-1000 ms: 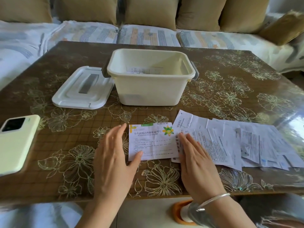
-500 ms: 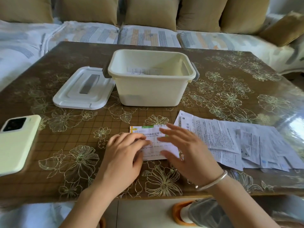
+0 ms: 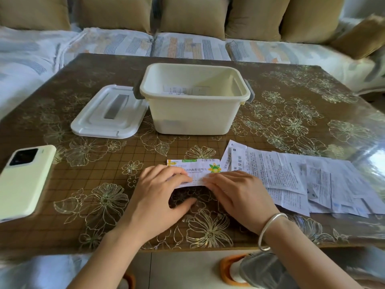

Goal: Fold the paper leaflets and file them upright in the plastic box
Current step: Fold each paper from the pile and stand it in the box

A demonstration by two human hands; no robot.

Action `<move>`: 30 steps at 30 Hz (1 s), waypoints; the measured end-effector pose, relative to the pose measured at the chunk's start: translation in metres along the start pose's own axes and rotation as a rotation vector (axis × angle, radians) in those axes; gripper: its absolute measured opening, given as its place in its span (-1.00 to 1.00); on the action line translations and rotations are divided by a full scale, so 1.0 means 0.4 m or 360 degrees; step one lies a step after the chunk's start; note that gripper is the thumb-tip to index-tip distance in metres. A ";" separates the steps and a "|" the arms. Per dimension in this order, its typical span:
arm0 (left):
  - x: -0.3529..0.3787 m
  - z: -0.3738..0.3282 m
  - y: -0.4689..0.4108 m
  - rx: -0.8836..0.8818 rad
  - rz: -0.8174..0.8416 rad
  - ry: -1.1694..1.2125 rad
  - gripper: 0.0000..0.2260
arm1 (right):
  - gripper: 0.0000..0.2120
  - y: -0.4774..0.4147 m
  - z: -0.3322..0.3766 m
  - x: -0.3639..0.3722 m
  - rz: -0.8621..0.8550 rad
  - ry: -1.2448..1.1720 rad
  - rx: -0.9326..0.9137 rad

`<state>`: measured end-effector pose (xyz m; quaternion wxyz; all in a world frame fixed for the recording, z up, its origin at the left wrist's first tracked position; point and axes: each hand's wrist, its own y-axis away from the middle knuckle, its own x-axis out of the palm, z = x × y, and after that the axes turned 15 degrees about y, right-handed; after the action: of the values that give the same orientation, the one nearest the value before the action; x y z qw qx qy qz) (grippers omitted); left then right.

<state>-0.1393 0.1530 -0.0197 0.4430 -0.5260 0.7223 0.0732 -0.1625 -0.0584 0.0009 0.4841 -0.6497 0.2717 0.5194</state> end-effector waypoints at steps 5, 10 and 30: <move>-0.007 -0.006 0.005 0.0065 -0.0164 0.0067 -0.77 | -0.67 0.013 0.006 0.003 -0.0051 -0.0198 0.0206; -0.023 -0.024 0.047 -0.0049 -0.0236 0.0202 -0.79 | -0.71 0.059 0.016 -0.015 -0.0095 -0.0552 0.0469; 0.005 -0.028 0.034 -0.0434 -0.0414 -0.0030 -0.57 | -0.51 -0.013 0.017 -0.002 0.0307 -0.0383 0.0731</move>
<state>-0.1570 0.1511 -0.0195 0.3800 -0.6694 0.6275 0.1172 -0.1611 -0.0503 0.0034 0.5957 -0.4276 0.3836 0.5614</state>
